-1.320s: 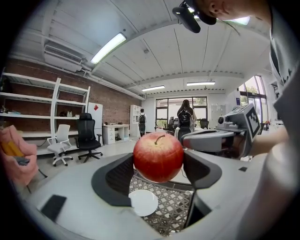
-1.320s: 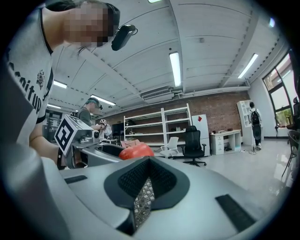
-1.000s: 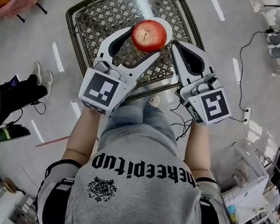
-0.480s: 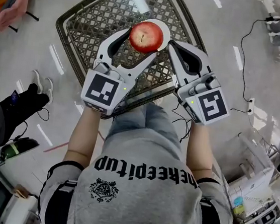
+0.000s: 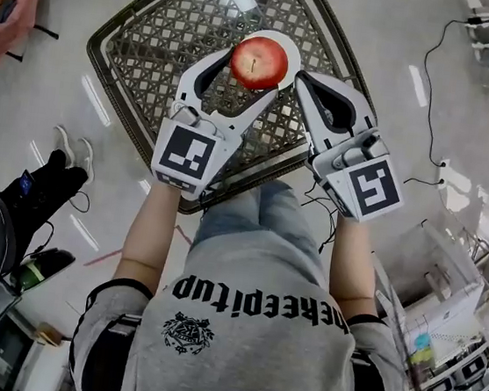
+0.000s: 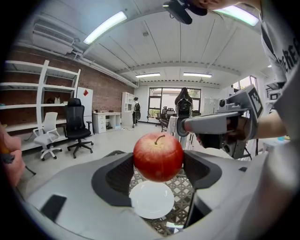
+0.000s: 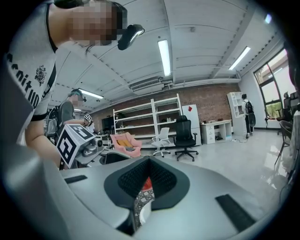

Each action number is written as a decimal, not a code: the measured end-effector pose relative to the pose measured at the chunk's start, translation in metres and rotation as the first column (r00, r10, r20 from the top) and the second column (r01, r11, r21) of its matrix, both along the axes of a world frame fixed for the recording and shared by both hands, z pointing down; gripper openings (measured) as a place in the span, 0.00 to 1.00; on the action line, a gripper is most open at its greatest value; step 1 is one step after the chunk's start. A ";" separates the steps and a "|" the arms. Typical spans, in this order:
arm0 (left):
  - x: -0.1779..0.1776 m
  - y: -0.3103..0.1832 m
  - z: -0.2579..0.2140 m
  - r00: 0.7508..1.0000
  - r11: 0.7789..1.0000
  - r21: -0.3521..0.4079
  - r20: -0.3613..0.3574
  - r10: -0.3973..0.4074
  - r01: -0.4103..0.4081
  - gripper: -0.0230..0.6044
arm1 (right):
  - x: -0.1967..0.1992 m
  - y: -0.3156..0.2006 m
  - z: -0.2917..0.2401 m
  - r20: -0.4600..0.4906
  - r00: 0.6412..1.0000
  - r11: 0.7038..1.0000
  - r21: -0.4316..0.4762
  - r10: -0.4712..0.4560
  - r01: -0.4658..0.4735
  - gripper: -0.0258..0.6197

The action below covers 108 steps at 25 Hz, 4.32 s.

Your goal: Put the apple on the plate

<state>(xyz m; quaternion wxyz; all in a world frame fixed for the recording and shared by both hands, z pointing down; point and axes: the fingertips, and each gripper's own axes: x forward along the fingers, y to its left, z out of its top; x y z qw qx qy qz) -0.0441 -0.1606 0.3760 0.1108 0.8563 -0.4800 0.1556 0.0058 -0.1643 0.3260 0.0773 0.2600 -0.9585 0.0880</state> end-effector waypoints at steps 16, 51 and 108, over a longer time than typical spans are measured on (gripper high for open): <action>0.007 -0.018 0.061 0.999 0.999 -0.047 0.041 0.028 -0.026 0.63 | 0.007 -0.007 0.026 -0.036 0.999 0.999 -0.038 0.015 -0.017 0.04; 0.009 -0.034 0.170 0.993 0.985 -0.174 0.116 0.023 -0.002 0.63 | 0.029 -0.003 0.063 -0.152 0.988 0.994 -0.095 0.033 -0.047 0.04; 0.008 -0.021 0.185 0.990 0.984 -0.178 0.141 -0.001 0.027 0.64 | 0.033 0.015 0.058 -0.172 0.985 0.997 -0.078 0.012 -0.026 0.04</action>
